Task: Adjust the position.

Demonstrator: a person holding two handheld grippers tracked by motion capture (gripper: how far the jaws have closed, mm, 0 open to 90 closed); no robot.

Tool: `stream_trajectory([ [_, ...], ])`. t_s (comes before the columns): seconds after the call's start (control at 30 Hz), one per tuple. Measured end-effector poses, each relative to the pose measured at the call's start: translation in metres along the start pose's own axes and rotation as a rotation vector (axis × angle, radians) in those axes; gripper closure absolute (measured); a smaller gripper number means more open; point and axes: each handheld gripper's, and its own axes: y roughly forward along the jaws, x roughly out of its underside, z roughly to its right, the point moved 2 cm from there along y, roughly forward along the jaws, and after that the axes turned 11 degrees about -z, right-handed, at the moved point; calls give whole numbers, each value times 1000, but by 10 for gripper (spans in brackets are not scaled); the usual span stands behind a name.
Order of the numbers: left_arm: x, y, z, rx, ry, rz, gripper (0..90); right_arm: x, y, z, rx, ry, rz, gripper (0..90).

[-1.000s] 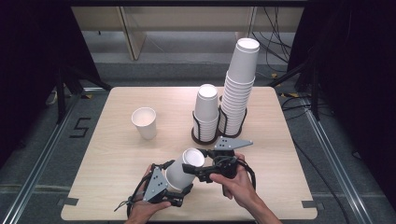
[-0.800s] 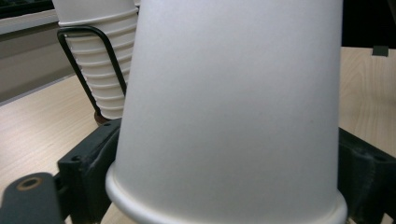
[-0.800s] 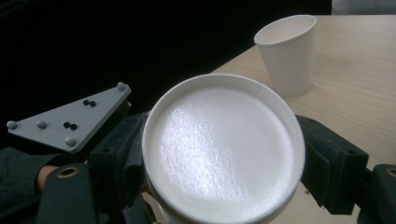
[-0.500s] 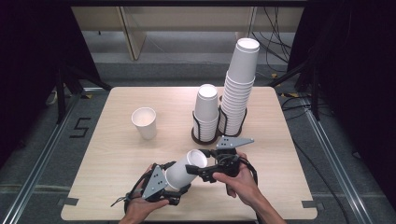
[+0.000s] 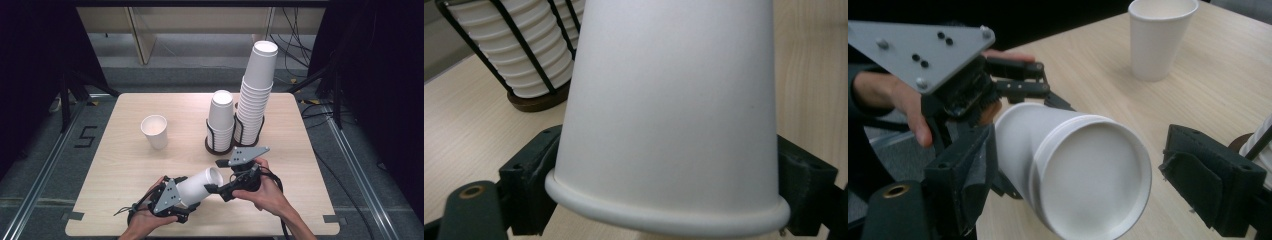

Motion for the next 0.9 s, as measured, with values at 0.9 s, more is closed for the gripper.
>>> stream_trajectory([
  [0.9,-5,-4,10,98,181,-144,151,10,35,-24,38,-356,-404,188],
])
